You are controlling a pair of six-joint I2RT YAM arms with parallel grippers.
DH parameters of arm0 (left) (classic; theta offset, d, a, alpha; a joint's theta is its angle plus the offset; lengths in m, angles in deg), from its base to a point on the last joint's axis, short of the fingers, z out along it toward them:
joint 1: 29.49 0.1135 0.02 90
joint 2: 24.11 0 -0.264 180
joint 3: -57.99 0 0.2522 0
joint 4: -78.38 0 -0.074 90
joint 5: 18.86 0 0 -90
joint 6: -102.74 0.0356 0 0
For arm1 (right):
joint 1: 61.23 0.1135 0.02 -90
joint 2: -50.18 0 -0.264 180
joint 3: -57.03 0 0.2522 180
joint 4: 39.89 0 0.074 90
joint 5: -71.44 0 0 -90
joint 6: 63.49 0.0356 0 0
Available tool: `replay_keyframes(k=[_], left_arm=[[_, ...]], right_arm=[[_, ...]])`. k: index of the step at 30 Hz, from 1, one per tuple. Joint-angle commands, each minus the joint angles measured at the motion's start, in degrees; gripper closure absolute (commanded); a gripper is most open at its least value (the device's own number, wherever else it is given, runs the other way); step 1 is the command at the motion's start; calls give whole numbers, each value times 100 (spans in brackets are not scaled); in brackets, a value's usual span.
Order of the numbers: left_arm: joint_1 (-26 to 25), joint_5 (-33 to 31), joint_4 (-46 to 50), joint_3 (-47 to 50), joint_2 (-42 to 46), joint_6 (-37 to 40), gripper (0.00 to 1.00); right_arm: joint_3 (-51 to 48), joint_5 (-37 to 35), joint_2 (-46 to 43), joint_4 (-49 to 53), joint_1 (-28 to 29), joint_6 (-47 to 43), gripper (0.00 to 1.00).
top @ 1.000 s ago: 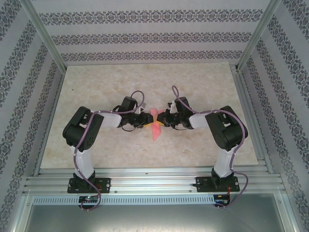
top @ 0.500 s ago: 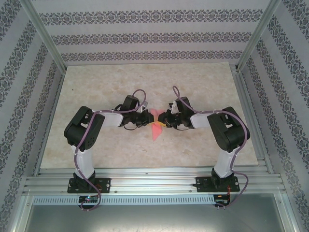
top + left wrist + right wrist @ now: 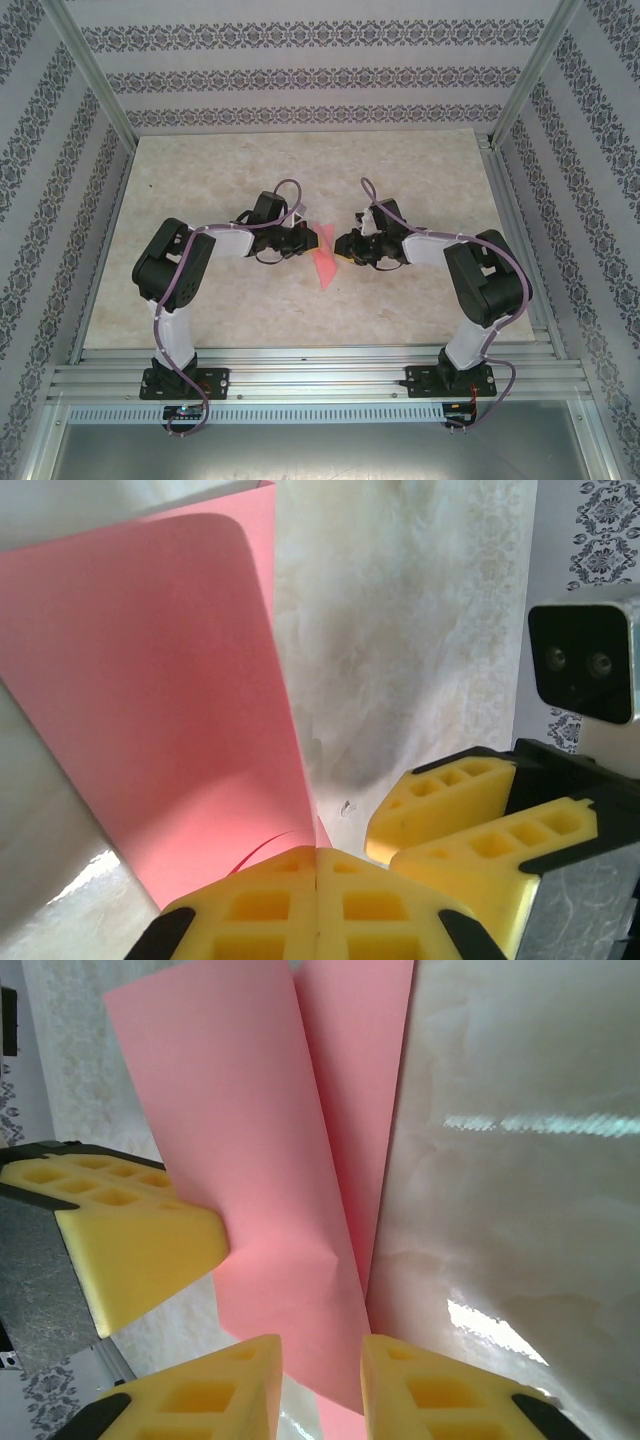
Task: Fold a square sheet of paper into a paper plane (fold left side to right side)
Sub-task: Fold the wing for the fifth time at the center of the table.
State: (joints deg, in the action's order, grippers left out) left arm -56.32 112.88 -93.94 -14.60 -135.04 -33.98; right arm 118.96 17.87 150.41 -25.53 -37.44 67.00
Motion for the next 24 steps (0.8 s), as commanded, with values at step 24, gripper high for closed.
replay_keyframes(k=[24], left_arm=[[164, 89, 192, -3, 185, 250, 70]], right_arm=[[53, 6, 374, -407, 319, 187, 75]])
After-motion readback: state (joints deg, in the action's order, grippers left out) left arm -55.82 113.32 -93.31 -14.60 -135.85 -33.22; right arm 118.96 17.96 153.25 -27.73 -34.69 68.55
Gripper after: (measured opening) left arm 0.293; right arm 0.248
